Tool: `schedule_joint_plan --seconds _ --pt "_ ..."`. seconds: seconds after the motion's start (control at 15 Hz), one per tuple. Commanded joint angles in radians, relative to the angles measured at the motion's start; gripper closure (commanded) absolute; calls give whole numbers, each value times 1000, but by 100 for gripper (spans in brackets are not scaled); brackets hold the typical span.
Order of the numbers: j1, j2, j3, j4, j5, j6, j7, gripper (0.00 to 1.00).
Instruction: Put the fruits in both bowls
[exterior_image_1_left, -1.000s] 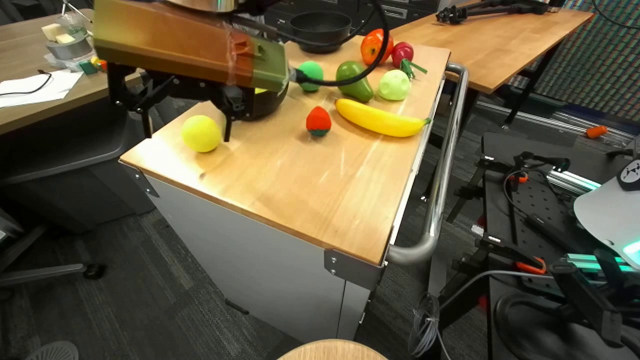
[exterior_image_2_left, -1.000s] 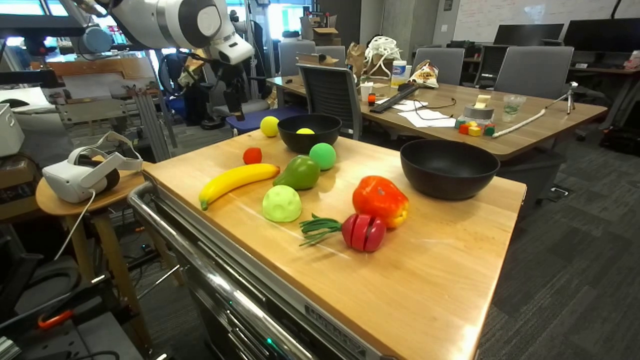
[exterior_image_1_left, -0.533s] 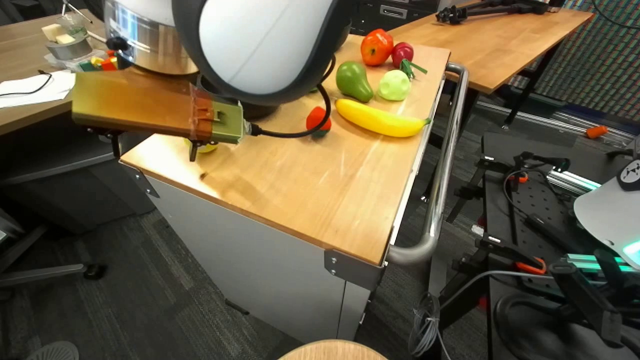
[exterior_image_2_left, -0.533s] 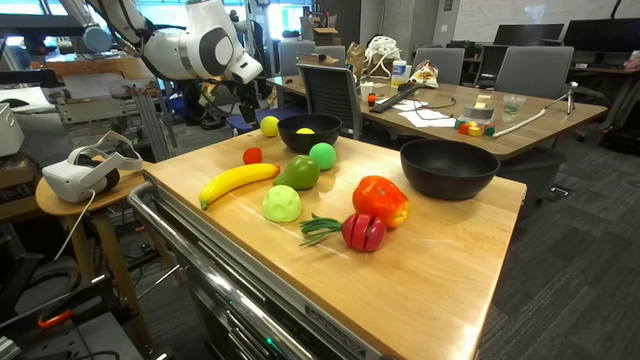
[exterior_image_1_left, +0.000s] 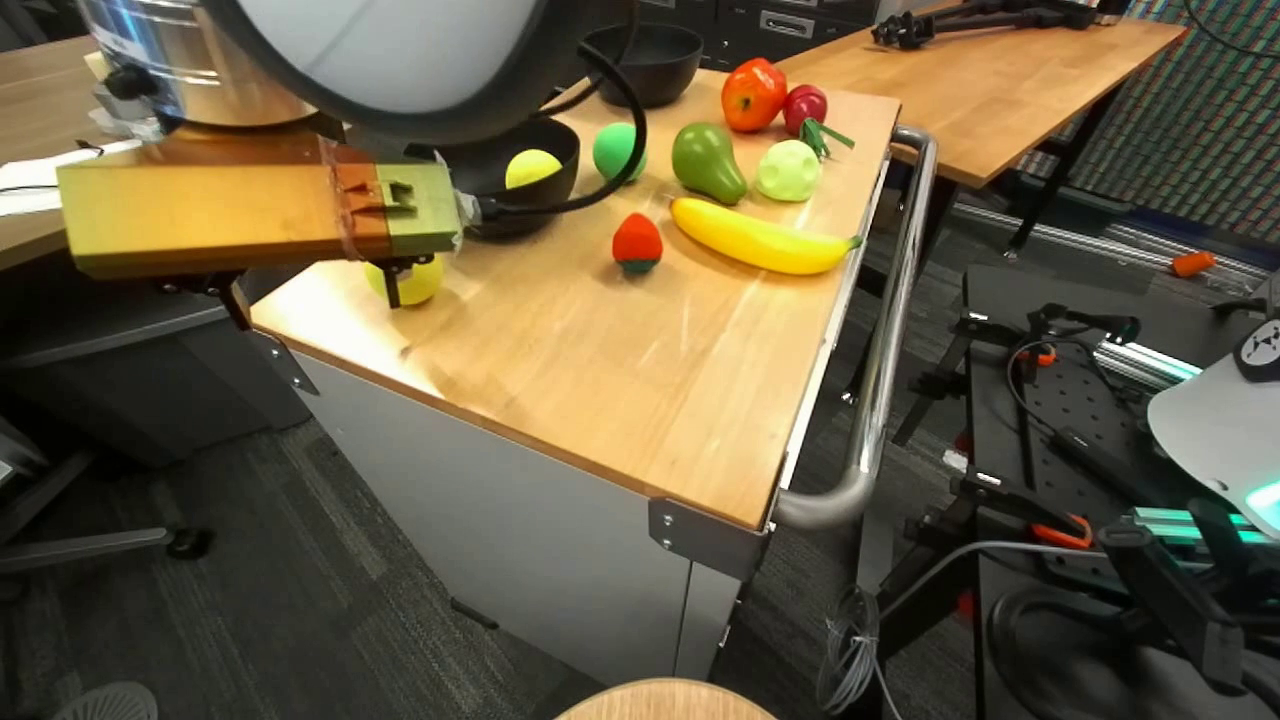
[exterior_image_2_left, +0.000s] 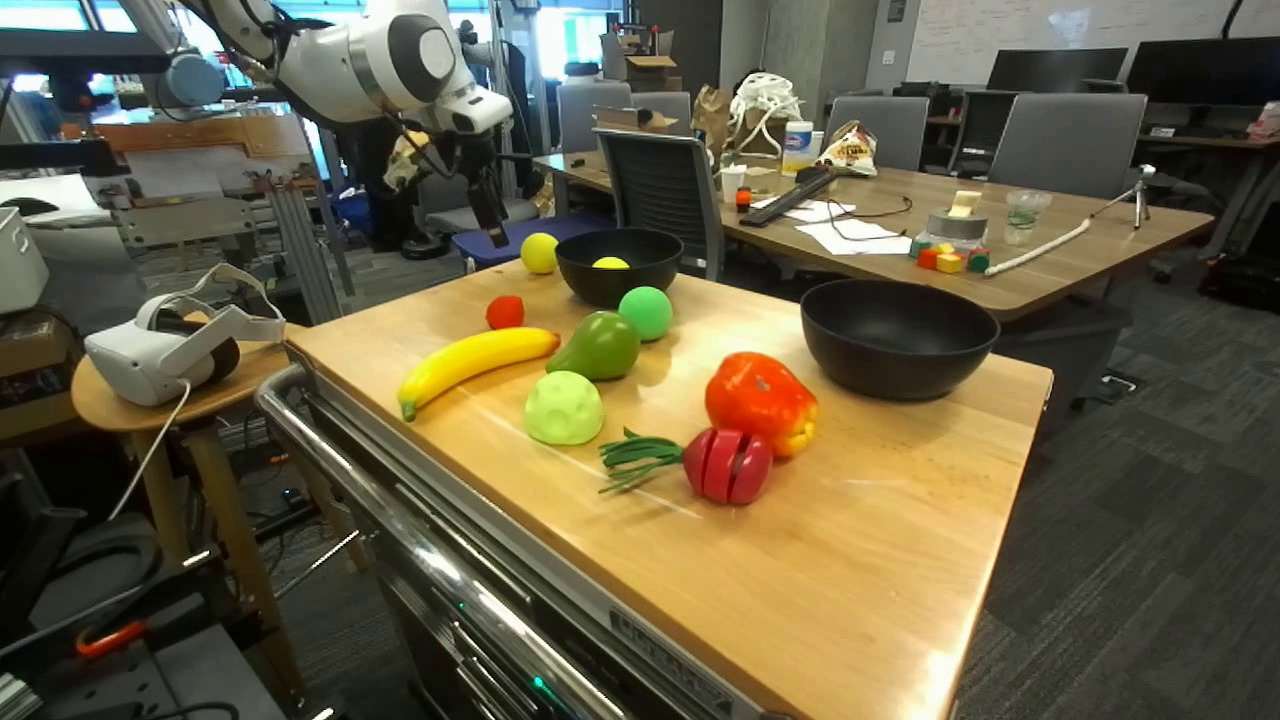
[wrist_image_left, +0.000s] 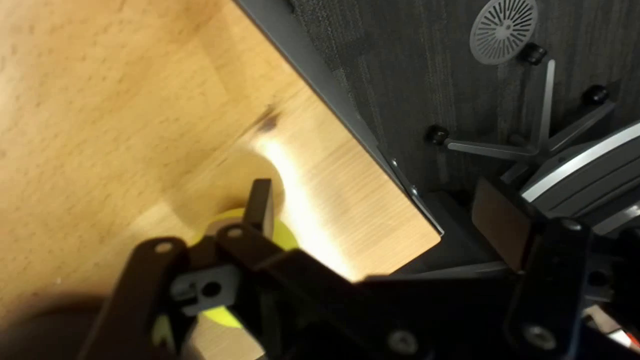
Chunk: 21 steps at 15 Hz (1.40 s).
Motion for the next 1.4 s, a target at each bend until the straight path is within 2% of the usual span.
schedule_joint_plan --seconds 0.0,0.53,0.6,0.67,1.0,1.27,1.33 --pt "-13 42 -13 103 -40 -117 2 0" --pt "-80 122 -20 202 -28 -194 6 0" --pt "-84 132 -19 212 -26 -198 4 8" --pt "-87 141 -19 221 -24 -202 6 26" --pt "-84 154 -16 246 -18 -239 10 66" --pt "-76 41 16 180 -24 -281 -54 76" --pt "-91 -18 46 136 -20 -284 -143 76"
